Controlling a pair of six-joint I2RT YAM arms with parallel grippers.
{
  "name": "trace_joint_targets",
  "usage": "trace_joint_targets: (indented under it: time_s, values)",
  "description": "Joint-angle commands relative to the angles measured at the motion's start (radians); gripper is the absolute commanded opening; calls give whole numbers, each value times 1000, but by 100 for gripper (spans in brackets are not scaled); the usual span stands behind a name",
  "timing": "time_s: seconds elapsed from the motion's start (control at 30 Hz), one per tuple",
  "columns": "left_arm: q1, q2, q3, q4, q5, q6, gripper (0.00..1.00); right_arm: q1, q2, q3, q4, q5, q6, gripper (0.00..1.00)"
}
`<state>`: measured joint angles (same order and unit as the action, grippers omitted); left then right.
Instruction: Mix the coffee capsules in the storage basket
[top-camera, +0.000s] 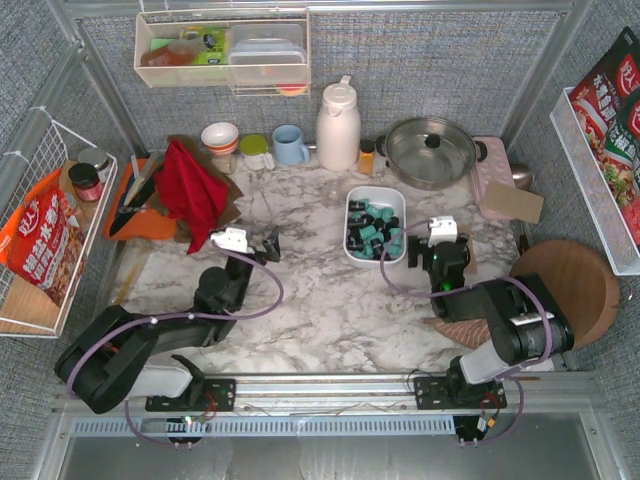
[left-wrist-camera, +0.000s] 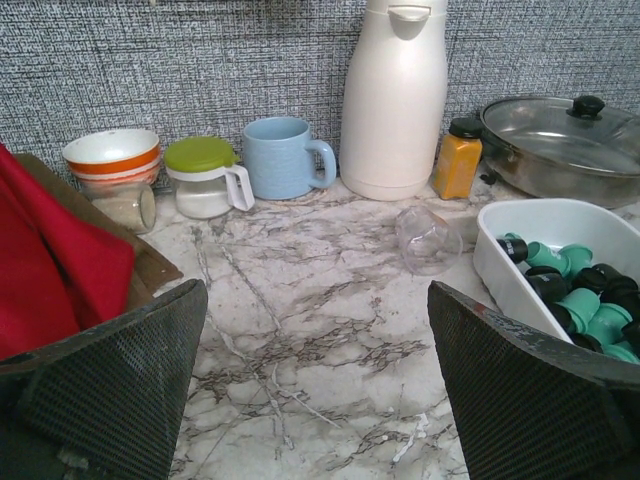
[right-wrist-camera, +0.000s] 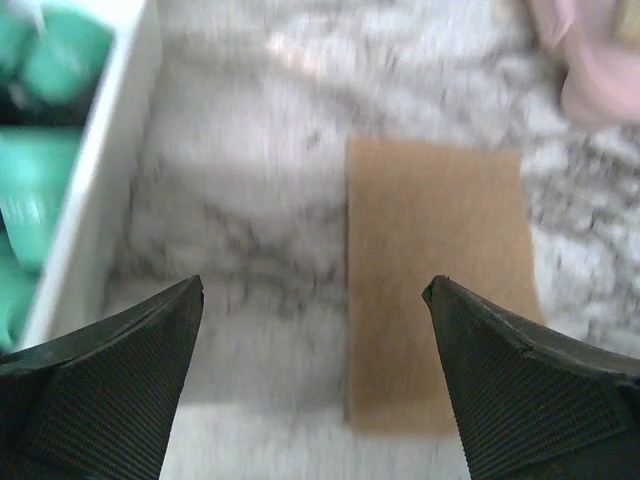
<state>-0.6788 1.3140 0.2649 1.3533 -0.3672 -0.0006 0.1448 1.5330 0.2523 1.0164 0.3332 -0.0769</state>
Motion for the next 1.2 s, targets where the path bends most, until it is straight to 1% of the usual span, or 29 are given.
trace_joint_targets:
  time_s: [0.0, 0.07, 0.1, 0.13, 0.2, 0.23, 0.3, 0.37, 0.47, 0.5, 0.57, 0.63, 0.67, 0.77, 0.83, 0.87, 0.93, 1.03, 1.1, 1.17]
  values:
    - [-1, -31, 1, -13, -7, 5, 99, -38, 2, 82, -55, -126, 46, 99]
    - [-1, -70, 4, -59, -48, 55, 99, -60, -3, 125, -143, -131, 73, 99]
    - [-1, -94, 8, -97, -101, 86, 99, -74, -11, 142, -187, -144, 83, 99]
    - [-1, -118, 13, -136, -180, 111, 99, -83, -13, 150, -206, -160, 88, 99]
    - [3, -157, 24, -211, -379, 145, 99, -92, -11, 153, -208, -176, 94, 99]
    - [7, -168, 18, -221, -454, 176, 99, -93, -12, 157, -215, -176, 94, 99]
    - [10, -172, -24, -152, -581, 255, 99, -94, -10, 155, -210, -179, 94, 99]
    - [17, -151, -96, 3, -636, 332, 99, -94, -11, 155, -213, -178, 94, 99]
    - [66, -73, -194, 243, -704, 393, 99, -94, -11, 156, -212, -178, 95, 99]
    - [87, -40, -212, 301, -715, 400, 99, -93, -11, 155, -213, -178, 95, 99]
    - [138, 19, -210, 255, -692, 359, 99, -94, -11, 154, -213, -178, 94, 99]
    - [194, 101, -188, 193, -641, 270, 99, -94, -11, 155, -212, -179, 94, 99]
    - [207, 155, -164, 216, -627, 286, 99, -94, -11, 155, -212, -179, 94, 99]
    - [207, 315, -76, 294, -654, 376, 99, -94, -10, 156, -213, -180, 95, 99]
    - [207, 402, -10, 296, -668, 415, 100, -94, -10, 156, -213, -180, 94, 99]
    - [206, 425, 11, 296, -650, 428, 100, -94, -11, 156, -213, -180, 95, 99]
    - [205, 447, 36, 299, -617, 427, 100, -94, -11, 156, -213, -180, 95, 99]
    - [222, 439, 39, 302, -614, 411, 100, -94, -11, 156, -214, -180, 95, 99]
    - [249, 380, -11, 314, -575, 353, 100, -94, -10, 155, -212, -180, 94, 99]
    - [296, 286, -113, 337, -535, 254, 100, -93, -11, 156, -212, -180, 94, 99]
